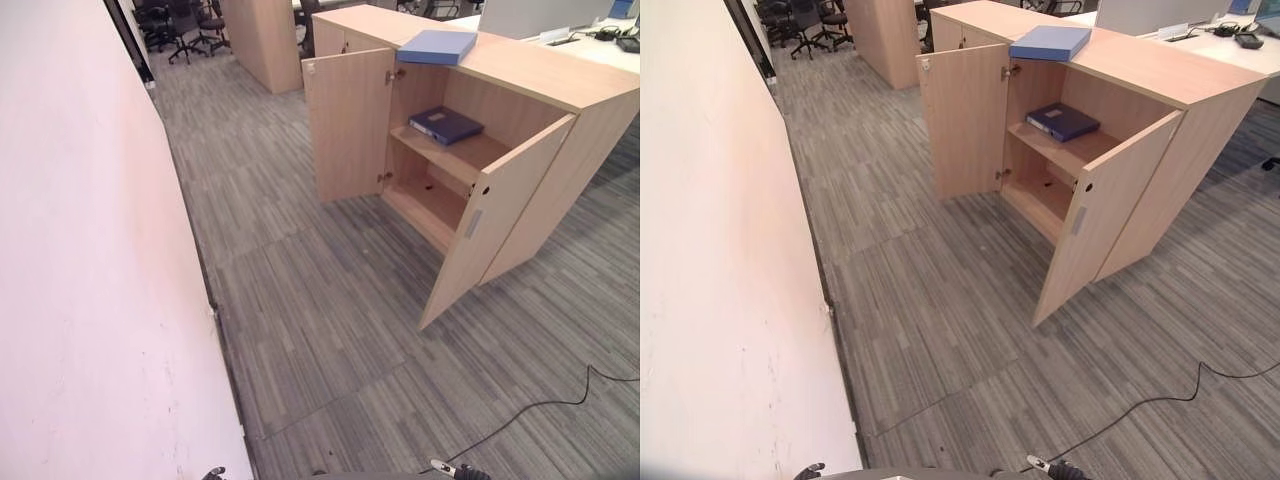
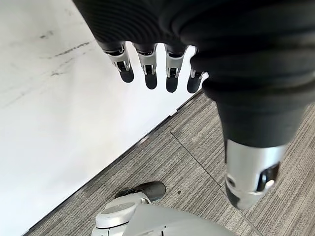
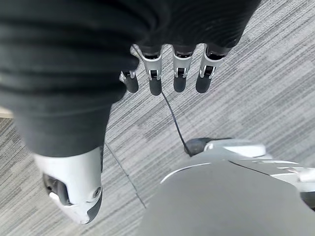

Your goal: Put the empty folder in the office cabinet

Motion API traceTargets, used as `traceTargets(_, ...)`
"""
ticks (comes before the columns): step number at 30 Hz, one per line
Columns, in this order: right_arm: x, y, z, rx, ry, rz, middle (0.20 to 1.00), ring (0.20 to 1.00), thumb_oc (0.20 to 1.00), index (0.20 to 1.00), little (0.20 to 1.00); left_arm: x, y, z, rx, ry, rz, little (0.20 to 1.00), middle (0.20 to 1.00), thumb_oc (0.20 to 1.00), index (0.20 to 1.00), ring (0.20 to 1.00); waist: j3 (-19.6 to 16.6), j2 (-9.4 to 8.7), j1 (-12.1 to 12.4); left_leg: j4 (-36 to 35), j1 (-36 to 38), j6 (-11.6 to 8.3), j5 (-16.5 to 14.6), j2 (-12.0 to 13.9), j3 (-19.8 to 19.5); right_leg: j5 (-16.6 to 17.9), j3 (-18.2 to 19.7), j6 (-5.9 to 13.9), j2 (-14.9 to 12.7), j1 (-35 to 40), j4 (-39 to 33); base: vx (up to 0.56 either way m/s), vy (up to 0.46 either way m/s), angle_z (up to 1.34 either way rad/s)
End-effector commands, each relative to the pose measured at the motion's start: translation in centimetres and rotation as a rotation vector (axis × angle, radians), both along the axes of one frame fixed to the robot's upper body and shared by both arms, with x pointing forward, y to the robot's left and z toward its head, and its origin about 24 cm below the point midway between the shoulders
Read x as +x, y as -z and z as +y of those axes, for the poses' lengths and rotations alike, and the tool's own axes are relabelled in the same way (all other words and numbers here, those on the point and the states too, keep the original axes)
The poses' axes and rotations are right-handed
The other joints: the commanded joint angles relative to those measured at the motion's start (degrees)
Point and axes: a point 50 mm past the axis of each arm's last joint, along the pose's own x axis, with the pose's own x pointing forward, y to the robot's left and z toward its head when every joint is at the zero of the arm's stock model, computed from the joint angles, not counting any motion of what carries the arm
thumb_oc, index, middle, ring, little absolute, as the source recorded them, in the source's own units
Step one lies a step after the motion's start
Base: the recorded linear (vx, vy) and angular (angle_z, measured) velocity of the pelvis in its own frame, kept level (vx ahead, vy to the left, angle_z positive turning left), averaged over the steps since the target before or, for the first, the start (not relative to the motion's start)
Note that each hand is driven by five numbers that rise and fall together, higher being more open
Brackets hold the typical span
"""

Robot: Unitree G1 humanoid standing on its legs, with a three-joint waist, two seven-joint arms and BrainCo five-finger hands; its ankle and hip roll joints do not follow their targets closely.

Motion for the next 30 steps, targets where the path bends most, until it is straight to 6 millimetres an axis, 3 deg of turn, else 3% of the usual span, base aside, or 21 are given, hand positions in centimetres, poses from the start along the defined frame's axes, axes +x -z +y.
traceTargets(1,0.7,-0.2,-0.5,-0.001,-0.012,-0.006,1.000,1.000,1.000,1.000,1.000,0.3,0.2,-0.3,-0.033,-0.033,0.024,1.000,1.000,1.000,1.000,1.000,-0.02,-2.33,-0.06,-1.70,-0.03,0.88,-2.89,-3.66,-3.08,2.93,-2.21,3.93,-0.18,1.19,-4.18,0.00,0.000,0.00)
traceTargets(7,0.9,-0.2,-0.5,-0.014,-0.035,-0.001,1.000,1.000,1.000,1.000,1.000,1.5,-0.1,0.2,0.011,0.006,-0.018,1.000,1.000,1.000,1.000,1.000,-0.08,-2.70,0.21,-1.70,0.31,0.86,-3.08,-3.60,-3.49,2.66,-2.36,3.85,-0.16,1.64,-4.18,0.00,0.000,0.00)
traceTargets(20,0.4,-0.1,-0.2,0.015,-0.008,0.012,1.000,1.000,1.000,1.000,1.000,-0.3,0.2,0.1,-0.007,-0.041,0.058,1.000,1.000,1.000,1.000,1.000,-0.09,-2.93,0.11,-1.70,1.03,0.86,-3.40,-3.27,-3.27,2.33,-2.13,3.72,0.08,2.23,-4.18,0.00,-0.002,0.00)
traceTargets(27,0.4,0.0,0.0,0.014,0.018,0.002,1.000,1.000,1.000,1.000,1.000,1.3,-0.2,0.4,0.044,0.014,-0.015,1.000,1.000,1.000,1.000,1.000,-0.02,-3.32,0.21,-1.70,1.03,0.95,-3.59,-3.22,-3.32,2.34,-1.93,3.75,0.29,2.18,-4.18,0.00,-0.007,-0.01)
traceTargets(30,0.4,0.1,0.3,0.019,0.034,-0.001,1.000,1.000,1.000,1.000,1.000,1.1,-0.2,0.6,0.064,-0.002,-0.011,1.000,1.000,1.000,1.000,1.000,0.03,-3.57,0.39,-1.70,0.96,0.91,-3.57,-3.17,-3.41,2.27,-2.18,3.78,0.32,2.18,-4.18,0.00,-0.010,-0.01)
